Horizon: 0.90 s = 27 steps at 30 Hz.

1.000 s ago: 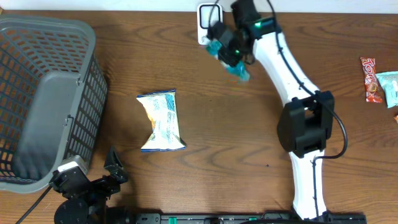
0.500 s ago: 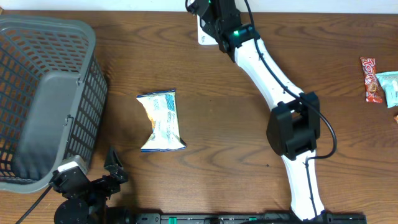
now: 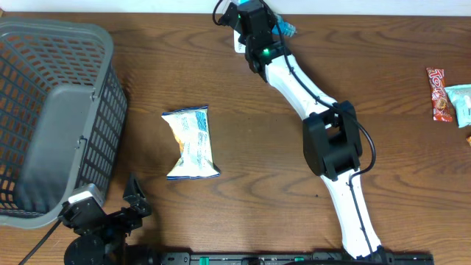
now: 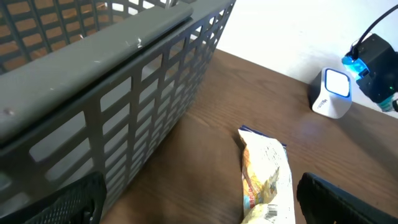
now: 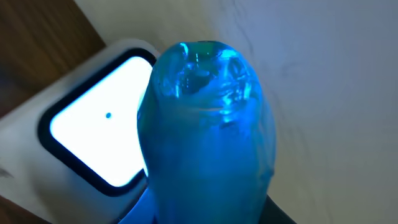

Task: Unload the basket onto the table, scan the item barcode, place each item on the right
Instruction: 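Hold the teal bottle in front of the scanner window, then carry the teal bottle to the right edge and release it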

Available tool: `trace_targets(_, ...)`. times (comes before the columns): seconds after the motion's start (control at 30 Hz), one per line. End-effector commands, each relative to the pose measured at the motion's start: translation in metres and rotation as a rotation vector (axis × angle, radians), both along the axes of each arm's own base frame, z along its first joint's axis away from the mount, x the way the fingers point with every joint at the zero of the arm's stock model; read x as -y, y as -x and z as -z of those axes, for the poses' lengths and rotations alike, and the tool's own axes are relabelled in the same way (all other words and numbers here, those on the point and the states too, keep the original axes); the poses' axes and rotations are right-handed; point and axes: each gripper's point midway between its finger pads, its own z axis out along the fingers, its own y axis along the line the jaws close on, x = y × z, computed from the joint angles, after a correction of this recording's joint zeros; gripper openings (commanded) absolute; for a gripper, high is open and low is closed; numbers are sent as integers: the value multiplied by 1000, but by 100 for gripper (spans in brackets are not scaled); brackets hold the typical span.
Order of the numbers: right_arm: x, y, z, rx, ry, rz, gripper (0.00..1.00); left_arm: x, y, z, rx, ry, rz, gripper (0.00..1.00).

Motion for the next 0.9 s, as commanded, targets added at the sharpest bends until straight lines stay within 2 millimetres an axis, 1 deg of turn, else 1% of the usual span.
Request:
trace_targets(0.0,32,-4,-59,123,40,169,1,-3,1,-1,7,-6,-16,98)
trace_targets(0.03,51,-2,-59,102,66,218,1,-3,1,-1,7,-6,-16,98)
trace_targets(0.07,62,-1,-58,87,75,247,1,-3,1,-1,7,-6,-16,98)
trace_targets(0.1,79,2,-55,63,73,296,1,-3,1,-1,7,-6,-16,98)
trace_targets(0.23,159,19,-32,-61,64,504,1,-3,1,-1,7,-6,-16,98)
trace_targets(0.3,205,34,-12,-153,61,612,1,-3,1,-1,7,-6,-16,98)
trace_targets(0.33,217,38,-7,-181,59,636,1,-3,1,-1,7,-6,-16,98)
trace_targets(0.37,240,48,4,-235,42,685,1,-3,1,-1,7,-6,-16,98)
trace_targets(0.4,252,53,9,-262,31,710,1,-3,1,-1,7,-6,-16,98)
trace_targets(0.43,276,62,17,-305,6,759,1,-3,1,-1,7,-6,-16,98)
trace_targets(0.47,301,70,22,-334,-15,812,1,-3,1,-1,7,-6,-16,98)
trace_targets(0.6,375,98,41,-422,-100,948,1,-3,1,-1,7,-6,-16,98)
trace_targets(0.63,385,103,44,-432,-124,968,1,-3,1,-1,7,-6,-16,98)
trace_targets(0.67,400,109,49,-445,-160,996,1,-3,1,-1,7,-6,-16,98)
trace_targets(0.7,418,116,52,-451,-190,1034,1,-3,1,-1,7,-6,-16,98)
trace_targets(0.8,455,131,53,-444,-219,1113,2,-3,1,-1,7,-6,-16,98)
trace_targets(0.83,466,135,53,-432,-235,1142,5,-3,1,-1,7,-6,-16,98)
trace_targets(0.87,475,139,53,-413,-258,1176,10,-3,1,-1,7,-6,-16,98)
